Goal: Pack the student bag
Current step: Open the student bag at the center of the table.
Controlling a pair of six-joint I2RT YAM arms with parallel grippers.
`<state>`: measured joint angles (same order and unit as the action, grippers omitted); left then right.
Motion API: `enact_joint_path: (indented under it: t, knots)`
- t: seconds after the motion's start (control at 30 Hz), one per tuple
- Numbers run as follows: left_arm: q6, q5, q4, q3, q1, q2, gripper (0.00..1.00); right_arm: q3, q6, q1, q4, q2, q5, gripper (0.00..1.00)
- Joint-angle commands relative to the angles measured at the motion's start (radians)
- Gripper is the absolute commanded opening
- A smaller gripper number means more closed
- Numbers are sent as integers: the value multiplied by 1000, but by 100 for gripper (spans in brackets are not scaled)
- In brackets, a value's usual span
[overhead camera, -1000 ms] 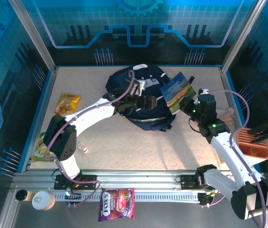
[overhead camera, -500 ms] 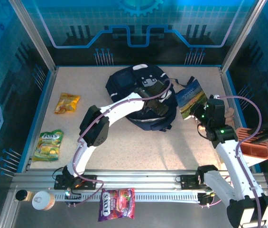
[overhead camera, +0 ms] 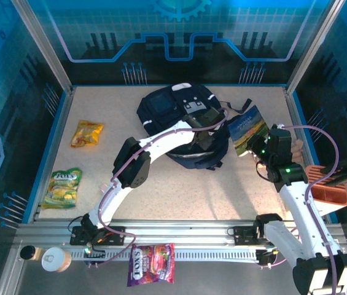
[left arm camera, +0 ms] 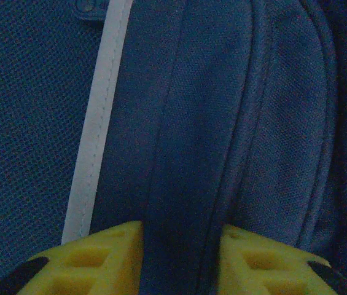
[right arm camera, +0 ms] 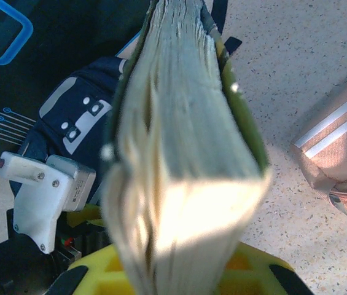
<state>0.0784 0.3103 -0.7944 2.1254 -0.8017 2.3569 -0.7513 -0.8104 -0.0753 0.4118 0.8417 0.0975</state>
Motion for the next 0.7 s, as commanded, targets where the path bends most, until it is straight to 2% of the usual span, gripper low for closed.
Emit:
enact_joint_path:
  t: [0.0, 0.17, 0.27, 0.5, 0.67]
  knots:
    - [-27, 32, -45, 42, -4, -10, 27, -2, 3, 17, -47, -19, 5, 0]
    - [-56, -12, -21, 34, -3, -83, 7, -7, 12, 22, -41, -23, 11, 0]
    - [-61, -19, 5, 13, -3, -128, 0, -11, 20, 25, -34, -26, 17, 0]
    - [-71, -21, 17, 3, 6, -199, 0, -17, 34, 35, 6, -58, 57, 0]
    - [-127, -7, 53, -13, 29, -250, 0, -14, 9, 38, 53, -73, 85, 0]
